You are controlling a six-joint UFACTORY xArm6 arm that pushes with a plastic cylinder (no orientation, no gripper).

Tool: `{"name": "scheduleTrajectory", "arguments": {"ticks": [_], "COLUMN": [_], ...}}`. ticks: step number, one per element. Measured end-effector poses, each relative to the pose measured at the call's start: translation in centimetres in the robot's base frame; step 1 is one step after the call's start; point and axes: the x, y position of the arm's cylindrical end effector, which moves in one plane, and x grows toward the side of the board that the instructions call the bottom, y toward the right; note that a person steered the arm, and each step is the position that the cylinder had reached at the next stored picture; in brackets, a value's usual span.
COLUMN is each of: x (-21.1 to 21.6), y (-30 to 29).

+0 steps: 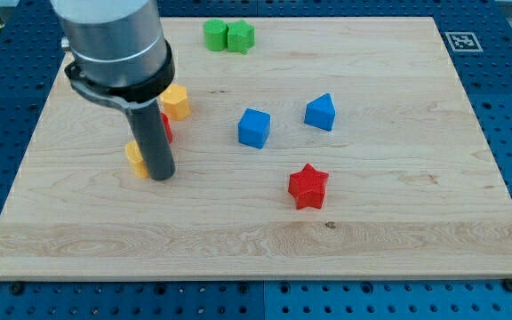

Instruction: Place the red star diagonally at the bottom right of the red circle

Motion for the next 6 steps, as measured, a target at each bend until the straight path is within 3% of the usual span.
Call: {"name": "scheduleTrajectory", "arguments": {"ticks": [2, 4, 5, 6], "x": [7.3, 8.1, 8.6, 6.3], "y": [8.1, 21.7, 26.8, 29.1]}}
